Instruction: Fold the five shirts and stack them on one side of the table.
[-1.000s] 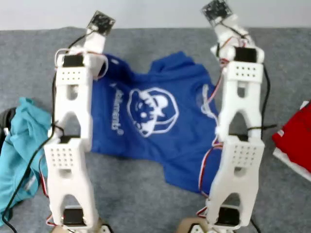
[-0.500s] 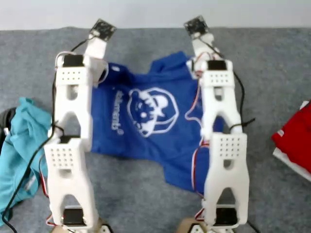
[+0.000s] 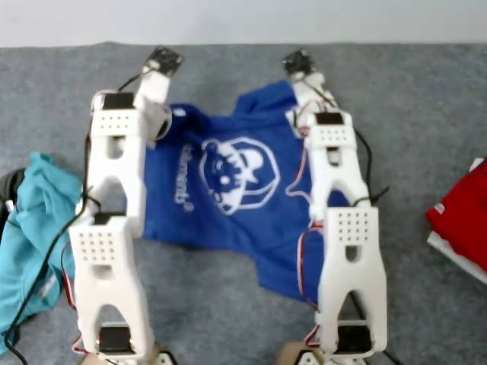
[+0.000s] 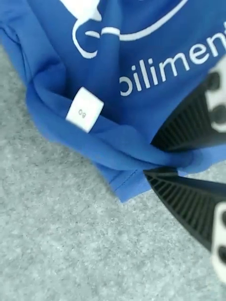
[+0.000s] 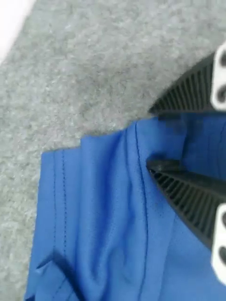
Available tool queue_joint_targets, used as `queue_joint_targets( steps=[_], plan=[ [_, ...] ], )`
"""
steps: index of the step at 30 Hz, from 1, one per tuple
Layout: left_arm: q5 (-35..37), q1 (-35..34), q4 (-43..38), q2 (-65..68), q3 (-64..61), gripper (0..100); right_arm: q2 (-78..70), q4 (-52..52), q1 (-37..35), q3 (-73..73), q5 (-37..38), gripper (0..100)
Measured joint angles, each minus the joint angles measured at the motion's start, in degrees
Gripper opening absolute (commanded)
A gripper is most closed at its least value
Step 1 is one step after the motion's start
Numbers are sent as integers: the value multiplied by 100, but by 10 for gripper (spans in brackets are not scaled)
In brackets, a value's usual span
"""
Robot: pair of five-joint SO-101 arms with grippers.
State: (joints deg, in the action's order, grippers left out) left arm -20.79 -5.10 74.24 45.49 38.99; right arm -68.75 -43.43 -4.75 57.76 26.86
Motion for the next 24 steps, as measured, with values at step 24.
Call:
queue_joint_targets(
  steps=[24],
  plan=[
    [-167, 352, 853, 0, 413, 6, -9, -2936, 176, 2444, 870, 11]
  ],
)
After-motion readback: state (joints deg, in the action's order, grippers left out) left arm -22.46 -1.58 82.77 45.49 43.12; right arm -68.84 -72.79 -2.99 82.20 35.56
